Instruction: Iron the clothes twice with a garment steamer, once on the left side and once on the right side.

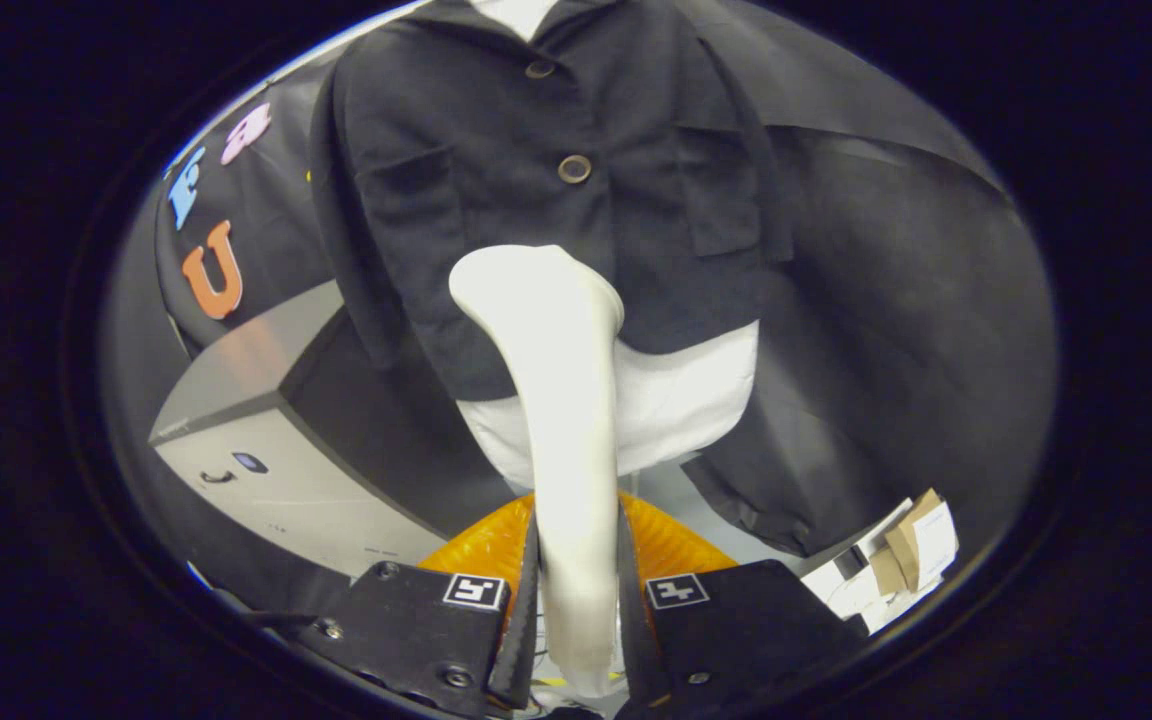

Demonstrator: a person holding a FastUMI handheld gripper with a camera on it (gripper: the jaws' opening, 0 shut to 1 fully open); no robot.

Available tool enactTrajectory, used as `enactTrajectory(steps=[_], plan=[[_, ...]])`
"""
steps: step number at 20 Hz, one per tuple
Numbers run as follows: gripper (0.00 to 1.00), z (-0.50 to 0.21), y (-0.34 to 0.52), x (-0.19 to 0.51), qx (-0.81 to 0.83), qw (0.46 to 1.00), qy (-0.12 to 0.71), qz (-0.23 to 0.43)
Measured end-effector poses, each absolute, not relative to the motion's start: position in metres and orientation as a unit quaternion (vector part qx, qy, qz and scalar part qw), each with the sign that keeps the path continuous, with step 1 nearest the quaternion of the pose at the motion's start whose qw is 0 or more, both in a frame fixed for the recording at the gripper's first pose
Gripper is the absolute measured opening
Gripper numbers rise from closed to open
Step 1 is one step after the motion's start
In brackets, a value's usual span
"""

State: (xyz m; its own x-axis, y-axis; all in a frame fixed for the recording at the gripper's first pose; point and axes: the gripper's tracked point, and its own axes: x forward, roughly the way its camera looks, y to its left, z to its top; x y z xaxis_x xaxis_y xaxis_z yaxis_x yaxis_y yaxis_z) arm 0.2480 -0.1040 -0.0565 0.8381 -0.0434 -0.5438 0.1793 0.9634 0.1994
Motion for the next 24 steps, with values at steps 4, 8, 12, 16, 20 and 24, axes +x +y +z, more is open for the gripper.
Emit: enactTrajectory(steps=[4, 8, 12, 16, 20, 24], plan=[[0.38, -0.009, -0.137, 0.227, 0.151, 0.957, 0.235, -0.076], [0.38, 0.046, -0.170, 0.215, 0.174, 0.963, 0.186, -0.092], [0.38, 0.110, -0.204, 0.213, 0.189, 0.969, 0.118, -0.108], [0.38, 0.176, -0.227, 0.223, 0.191, 0.974, 0.063, -0.105], [0.38, 0.231, -0.244, 0.239, 0.195, 0.976, 0.022, -0.097], [0.38, 0.267, -0.257, 0.255, 0.190, 0.978, -0.002, -0.085]])
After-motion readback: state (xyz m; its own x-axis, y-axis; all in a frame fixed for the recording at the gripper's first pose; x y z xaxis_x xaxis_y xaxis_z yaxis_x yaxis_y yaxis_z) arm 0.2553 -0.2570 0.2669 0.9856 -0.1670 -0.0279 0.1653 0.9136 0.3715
